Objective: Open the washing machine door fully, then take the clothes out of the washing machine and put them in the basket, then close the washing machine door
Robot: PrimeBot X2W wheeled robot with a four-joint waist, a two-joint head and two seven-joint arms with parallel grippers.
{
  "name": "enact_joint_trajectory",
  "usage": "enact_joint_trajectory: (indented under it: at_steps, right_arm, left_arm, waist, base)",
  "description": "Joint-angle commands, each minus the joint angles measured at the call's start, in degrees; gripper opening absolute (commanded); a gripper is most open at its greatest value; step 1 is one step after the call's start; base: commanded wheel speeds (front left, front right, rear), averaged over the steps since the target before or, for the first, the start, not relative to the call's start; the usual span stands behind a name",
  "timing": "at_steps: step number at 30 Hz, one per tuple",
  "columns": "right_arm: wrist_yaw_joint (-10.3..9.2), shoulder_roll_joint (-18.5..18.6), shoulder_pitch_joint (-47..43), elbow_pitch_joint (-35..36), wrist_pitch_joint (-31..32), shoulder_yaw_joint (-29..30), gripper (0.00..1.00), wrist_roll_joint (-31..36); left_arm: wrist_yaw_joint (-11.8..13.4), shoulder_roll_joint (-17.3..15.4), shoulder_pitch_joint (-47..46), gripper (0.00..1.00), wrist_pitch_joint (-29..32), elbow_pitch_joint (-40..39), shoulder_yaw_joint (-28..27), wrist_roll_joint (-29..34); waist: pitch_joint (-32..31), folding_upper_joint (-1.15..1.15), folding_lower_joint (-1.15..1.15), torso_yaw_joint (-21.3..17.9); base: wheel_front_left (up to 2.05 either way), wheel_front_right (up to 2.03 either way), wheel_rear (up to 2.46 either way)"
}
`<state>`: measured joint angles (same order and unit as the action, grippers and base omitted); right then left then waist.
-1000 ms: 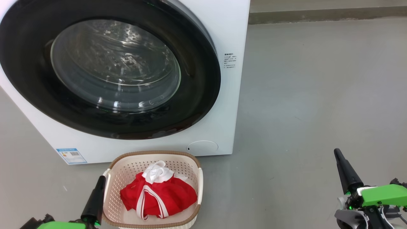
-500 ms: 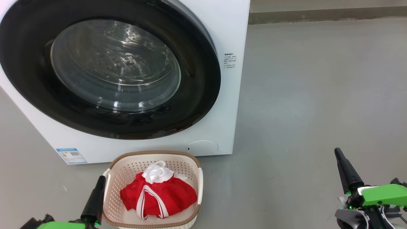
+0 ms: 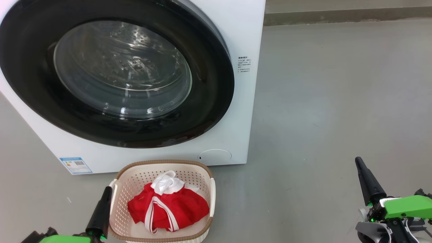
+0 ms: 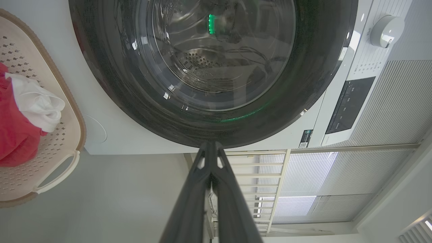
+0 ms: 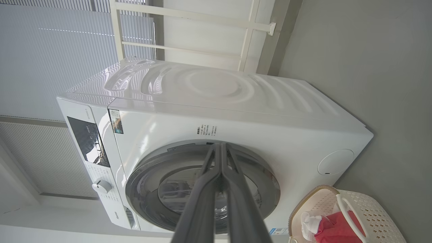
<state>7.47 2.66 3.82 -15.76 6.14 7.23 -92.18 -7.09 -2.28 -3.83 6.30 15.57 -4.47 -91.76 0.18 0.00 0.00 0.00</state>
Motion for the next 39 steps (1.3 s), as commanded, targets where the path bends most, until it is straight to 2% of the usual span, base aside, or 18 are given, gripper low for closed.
enact_joint_trajectory:
  at_steps: [1, 39]
  right_arm:
    - [0.02, 0.3, 2.4, 1.7, 0.3, -0.8, 0.00, 0.0]
    - [0.02, 0.3, 2.4, 1.7, 0.4, -0.7, 0.00, 0.0]
  left_arm:
    - [-0.4, -0.6, -2.4, 0.00, 0.2, -1.5, -2.1, -0.4]
    - [-0.4, -0.6, -2.4, 0.00, 0.2, -1.5, -2.1, -0.4]
  waist:
    - [0.0, 0.00, 0.00, 0.0]
    - [0.0, 0.00, 0.00, 0.0]
  base:
    - [0.00, 0.00, 0.00]
    - [0.00, 0.00, 0.00]
